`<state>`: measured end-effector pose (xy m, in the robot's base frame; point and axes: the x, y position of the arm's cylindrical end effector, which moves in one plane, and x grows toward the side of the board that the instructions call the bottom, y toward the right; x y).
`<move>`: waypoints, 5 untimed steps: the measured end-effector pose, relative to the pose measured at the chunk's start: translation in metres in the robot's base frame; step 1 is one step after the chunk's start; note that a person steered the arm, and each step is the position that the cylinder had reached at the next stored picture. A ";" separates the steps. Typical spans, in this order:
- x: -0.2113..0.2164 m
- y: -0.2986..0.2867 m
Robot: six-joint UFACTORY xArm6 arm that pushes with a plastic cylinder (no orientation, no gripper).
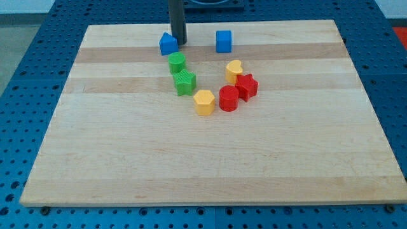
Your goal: Move the blue triangle slightly to the left
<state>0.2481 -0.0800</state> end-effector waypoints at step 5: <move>0.017 0.043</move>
<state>0.2652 -0.0366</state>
